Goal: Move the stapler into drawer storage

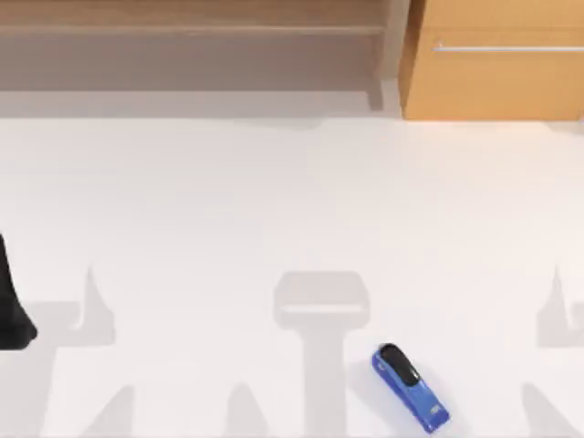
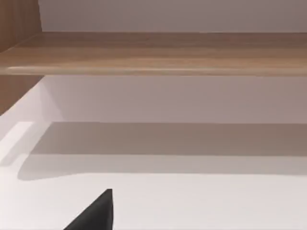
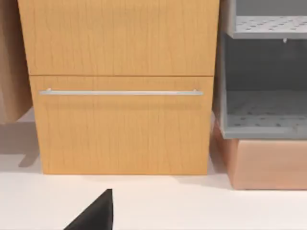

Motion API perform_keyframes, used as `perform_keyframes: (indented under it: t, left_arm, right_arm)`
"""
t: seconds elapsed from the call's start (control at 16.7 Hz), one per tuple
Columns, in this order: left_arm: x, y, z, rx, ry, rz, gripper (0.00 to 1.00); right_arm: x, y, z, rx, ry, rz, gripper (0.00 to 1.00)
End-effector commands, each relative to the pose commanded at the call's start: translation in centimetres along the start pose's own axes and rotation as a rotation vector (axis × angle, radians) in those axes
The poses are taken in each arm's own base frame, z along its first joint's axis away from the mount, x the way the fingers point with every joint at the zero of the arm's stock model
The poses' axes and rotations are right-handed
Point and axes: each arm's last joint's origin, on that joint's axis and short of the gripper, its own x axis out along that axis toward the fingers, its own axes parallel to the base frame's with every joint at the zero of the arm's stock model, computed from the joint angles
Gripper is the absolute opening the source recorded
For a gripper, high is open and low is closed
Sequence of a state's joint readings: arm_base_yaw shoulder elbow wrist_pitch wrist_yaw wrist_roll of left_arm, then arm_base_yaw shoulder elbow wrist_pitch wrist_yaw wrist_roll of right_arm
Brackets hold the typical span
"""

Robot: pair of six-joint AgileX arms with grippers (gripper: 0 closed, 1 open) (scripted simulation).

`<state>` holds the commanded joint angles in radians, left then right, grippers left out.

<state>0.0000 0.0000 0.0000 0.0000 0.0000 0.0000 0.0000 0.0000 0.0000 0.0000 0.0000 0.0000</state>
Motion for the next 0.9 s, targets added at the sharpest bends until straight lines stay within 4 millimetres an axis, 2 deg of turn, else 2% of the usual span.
perform_keyframes:
  t: [0.24, 0.54, 0.72, 0.9]
  left_arm:
    - [0.0, 0.0, 0.0, 0.0, 0.0, 0.0, 1.0]
    - [0.0, 0.0, 0.0, 0.0, 0.0, 0.0, 1.0]
    - [0.0, 0.0, 0.0, 0.0, 0.0, 0.0, 1.0]
    - [0.0, 0.0, 0.0, 0.0, 0.0, 0.0, 1.0]
  right_arm:
    - [0.1, 0.0, 0.4, -0.025, -0.001, 0.002, 1.0]
    - [1.5, 0.2, 3.4, -0.211, -0.015, 0.0, 1.0]
    - [3.8, 0.4, 5.9, -0.384, -0.024, -0.006, 1.0]
    - [7.6, 0.9, 7.8, -0.583, -0.027, -0.011, 1.0]
